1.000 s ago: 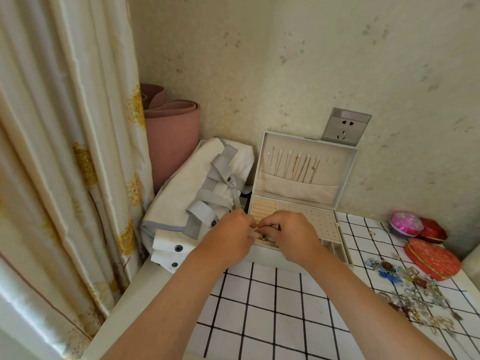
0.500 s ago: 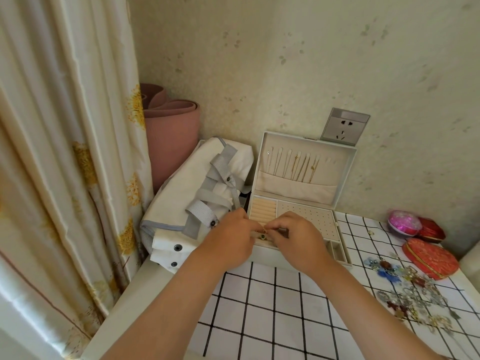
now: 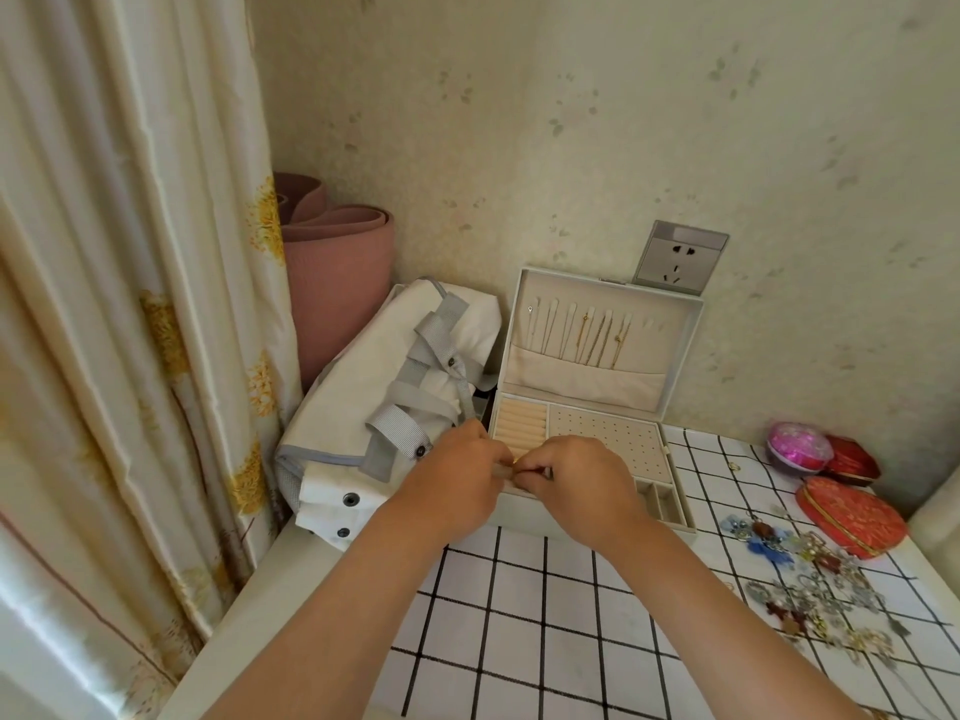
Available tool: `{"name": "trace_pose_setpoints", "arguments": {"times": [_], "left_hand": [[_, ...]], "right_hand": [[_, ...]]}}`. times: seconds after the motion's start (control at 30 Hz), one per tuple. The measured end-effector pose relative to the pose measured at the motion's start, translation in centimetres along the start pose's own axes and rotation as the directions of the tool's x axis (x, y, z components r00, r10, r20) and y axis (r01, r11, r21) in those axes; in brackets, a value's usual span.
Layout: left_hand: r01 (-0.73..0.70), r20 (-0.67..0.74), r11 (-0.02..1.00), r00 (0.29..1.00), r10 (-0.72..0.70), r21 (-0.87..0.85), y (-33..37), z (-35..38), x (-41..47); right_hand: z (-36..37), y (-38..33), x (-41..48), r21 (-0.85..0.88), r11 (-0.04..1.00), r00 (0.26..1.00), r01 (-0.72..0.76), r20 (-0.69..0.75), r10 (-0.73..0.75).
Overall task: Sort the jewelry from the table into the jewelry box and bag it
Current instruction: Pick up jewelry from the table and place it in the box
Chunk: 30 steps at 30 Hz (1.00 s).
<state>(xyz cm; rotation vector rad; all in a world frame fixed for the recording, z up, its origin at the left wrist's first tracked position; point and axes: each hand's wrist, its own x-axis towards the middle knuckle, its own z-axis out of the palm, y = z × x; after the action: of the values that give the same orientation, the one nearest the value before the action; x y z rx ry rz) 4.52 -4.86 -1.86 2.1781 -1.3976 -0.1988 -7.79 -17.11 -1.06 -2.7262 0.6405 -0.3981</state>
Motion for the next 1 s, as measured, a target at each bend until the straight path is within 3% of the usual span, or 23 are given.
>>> {"name": "trace_pose_setpoints", "arguments": {"times": [0.17, 0.3, 0.53, 0.77, 1.0], "left_hand": [[-0.008, -0.004, 1.000, 1.000, 0.008, 0.001, -0.2, 0.3, 0.1], [-0.017, -0.010, 1.000, 1.000, 0.017, -0.001, -0.2, 0.3, 0.2], [-0.011, 0.017, 1.000, 1.000, 0.010, 0.016, 0.0, 0.0, 0.1], [0.056, -0.014, 0.993, 0.998, -0.055, 0.101, 1.9, -0.6, 0.3], [-0.085, -0.049, 0.995, 0.995, 0.087, 0.045, 7.7, 0.8, 0.3]], "right_hand": [[1.0, 0.0, -0.4, 0.133, 0.990, 0.995, -0.044, -0.081, 0.055], [1.2, -0.4, -0.6, 0.016, 1.000, 0.996, -0.023, -0.090, 0.025], [0.8, -0.3, -0.4, -0.002, 1.000, 0.996, -0.005, -0.084, 0.005], [-1.5, 1.0, -1.3, 0.107, 0.993, 0.995, -0.041, -0.090, 0.050], [-8.2, 6.9, -5.5, 0.093, 0.980, 0.982, -0.176, -0.051, 0.181]]}}
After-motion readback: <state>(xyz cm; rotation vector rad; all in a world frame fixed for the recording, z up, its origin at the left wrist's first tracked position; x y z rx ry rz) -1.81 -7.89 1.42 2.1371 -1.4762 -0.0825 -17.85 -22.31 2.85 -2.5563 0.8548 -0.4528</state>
